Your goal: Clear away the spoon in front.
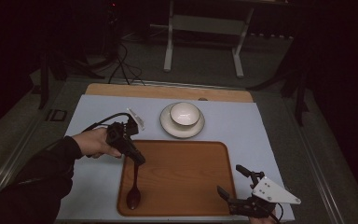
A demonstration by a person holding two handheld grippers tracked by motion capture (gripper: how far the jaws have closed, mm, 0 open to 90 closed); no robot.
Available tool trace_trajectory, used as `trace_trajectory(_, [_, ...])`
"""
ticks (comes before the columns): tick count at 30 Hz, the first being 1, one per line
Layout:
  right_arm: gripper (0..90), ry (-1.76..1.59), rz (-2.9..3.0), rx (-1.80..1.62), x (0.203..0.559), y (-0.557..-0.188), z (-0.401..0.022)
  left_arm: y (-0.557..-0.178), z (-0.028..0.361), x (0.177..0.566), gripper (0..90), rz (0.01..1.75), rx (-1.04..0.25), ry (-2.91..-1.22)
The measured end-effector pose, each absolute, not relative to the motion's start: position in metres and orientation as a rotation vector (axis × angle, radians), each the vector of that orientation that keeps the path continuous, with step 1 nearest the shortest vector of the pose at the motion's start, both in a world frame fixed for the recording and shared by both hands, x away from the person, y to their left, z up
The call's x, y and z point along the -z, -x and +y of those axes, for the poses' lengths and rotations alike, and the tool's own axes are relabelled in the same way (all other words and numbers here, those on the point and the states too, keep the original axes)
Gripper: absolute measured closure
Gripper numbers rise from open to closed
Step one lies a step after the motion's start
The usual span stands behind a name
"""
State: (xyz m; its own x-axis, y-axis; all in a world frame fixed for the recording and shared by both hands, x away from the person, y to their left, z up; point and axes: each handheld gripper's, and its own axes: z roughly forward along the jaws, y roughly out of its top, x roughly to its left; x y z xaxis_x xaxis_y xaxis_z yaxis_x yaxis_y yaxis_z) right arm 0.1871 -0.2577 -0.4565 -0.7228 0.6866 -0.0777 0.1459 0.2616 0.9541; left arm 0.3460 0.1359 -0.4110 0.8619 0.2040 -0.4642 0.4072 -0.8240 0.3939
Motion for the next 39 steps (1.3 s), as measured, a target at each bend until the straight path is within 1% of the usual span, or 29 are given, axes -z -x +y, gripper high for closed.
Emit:
trace_trajectory(11, [11.1,-0.749,2.054,-1.474,0.457,-0.187,-0.258,-0.364,0.114,0.435,82.7,0.487,0.624,-2.576])
trace_trajectory(16, [11.1,-0.748,2.055,-1.474,0.458,-0.188,-0.259,-0.372,0.108,0.443,82.2,0.520,0.650,-2.533])
trace_trajectory(22, [11.1,-0.743,2.061,-1.472,0.458,-0.188,-0.258,-0.381,0.107,0.457,78.3,0.560,0.583,-2.502])
trace_trajectory(32, [11.1,-0.743,2.069,-1.466,0.459,-0.188,-0.258,-0.393,0.108,0.493,71.7,0.667,0.553,-2.453])
trace_trajectory(34, [11.1,-0.740,2.068,-1.467,0.459,-0.188,-0.258,-0.394,0.109,0.498,70.1,0.692,0.547,-2.439])
trace_trajectory(36, [11.1,-0.735,2.068,-1.466,0.459,-0.188,-0.258,-0.395,0.110,0.503,66.7,0.705,0.531,-2.433])
trace_trajectory(39, [11.1,-0.736,2.074,-1.467,0.460,-0.189,-0.257,-0.397,0.111,0.510,65.1,0.718,0.519,-2.429])
